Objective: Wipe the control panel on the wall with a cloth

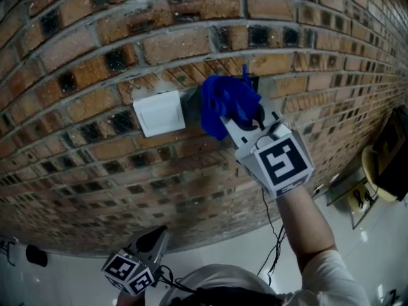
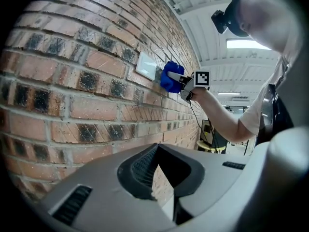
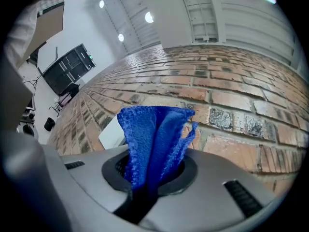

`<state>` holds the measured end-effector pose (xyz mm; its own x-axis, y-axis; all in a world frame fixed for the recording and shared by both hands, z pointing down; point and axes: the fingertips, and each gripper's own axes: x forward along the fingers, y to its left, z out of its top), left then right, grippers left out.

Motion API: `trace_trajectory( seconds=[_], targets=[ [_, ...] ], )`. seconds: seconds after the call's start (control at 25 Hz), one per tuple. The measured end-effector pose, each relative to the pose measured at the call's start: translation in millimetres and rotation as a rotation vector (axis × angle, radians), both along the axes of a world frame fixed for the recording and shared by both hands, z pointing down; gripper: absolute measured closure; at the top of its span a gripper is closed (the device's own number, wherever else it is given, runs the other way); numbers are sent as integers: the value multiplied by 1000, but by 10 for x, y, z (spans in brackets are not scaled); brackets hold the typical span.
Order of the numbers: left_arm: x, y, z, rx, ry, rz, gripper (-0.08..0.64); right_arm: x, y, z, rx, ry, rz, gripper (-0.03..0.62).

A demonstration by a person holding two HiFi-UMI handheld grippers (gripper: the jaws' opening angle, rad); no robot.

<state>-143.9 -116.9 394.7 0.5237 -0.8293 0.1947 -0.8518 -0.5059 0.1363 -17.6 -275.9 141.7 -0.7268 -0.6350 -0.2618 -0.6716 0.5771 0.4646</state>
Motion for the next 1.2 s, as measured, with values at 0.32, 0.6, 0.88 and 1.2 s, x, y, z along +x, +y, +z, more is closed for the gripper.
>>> trace_trajectory(
  seconds=[0.32, 0.6, 0.88, 1.2],
  targets=[
    [3, -56, 41, -11, -2, 2, 558, 951, -288, -17, 6, -47, 170, 503],
    [105, -98, 47, -14, 0, 30, 558, 1376, -643, 164, -56, -67, 246, 502],
    [98, -134, 34, -10, -4, 36, 558, 1009, -101, -113, 54, -33, 199, 503],
    [102, -94, 30, -2, 1, 39, 557, -74, 42, 64, 28, 70, 40, 503]
  ],
)
